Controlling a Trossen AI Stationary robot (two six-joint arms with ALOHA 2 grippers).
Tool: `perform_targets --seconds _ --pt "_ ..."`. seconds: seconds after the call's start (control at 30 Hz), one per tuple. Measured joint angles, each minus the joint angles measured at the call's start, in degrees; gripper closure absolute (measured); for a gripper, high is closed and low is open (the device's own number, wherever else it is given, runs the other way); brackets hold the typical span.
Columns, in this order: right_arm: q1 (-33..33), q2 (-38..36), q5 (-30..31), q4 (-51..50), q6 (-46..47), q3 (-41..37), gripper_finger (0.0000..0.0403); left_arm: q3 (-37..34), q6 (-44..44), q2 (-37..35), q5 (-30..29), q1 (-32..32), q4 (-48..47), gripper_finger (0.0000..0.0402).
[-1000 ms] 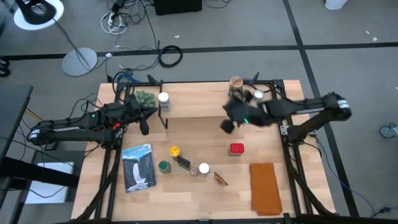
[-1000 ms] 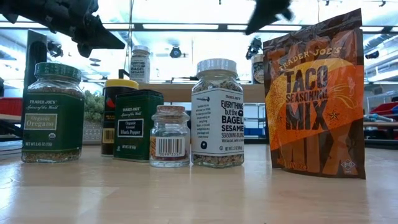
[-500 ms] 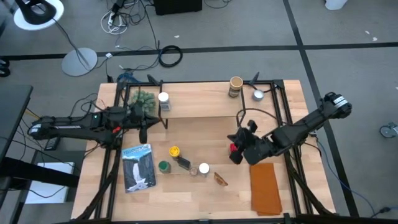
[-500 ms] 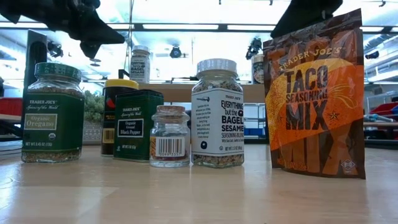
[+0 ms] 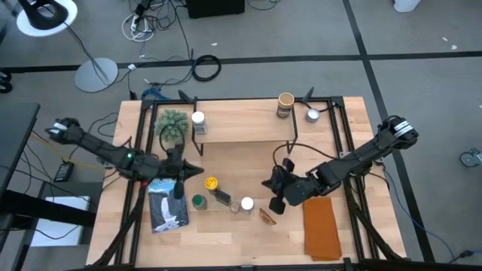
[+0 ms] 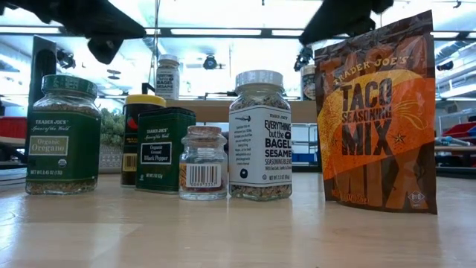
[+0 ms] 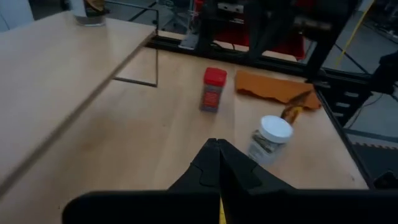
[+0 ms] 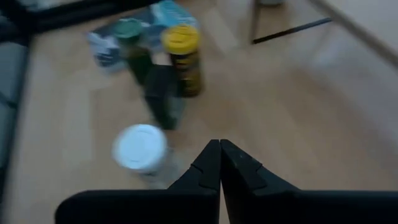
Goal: Shelf spices
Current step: Put the white seasoning bottle on the shelf aligned with the other white seasoning bottle
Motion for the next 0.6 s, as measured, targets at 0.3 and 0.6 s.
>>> perform_targets --seconds 0.3,0.6 --pt "0.17 6.23 -4.25 -0.17 -11.79 12.08 0.0398 -0.02 -3.38 1.85 -10.39 -12.56 2.65 0.0401" --pt "-3.03 20.63 -5.41 -13.03 -26.35 32.84 0.0364 0.0 -3.63 1.99 -16.42 -19.53 4.45 0.0401"
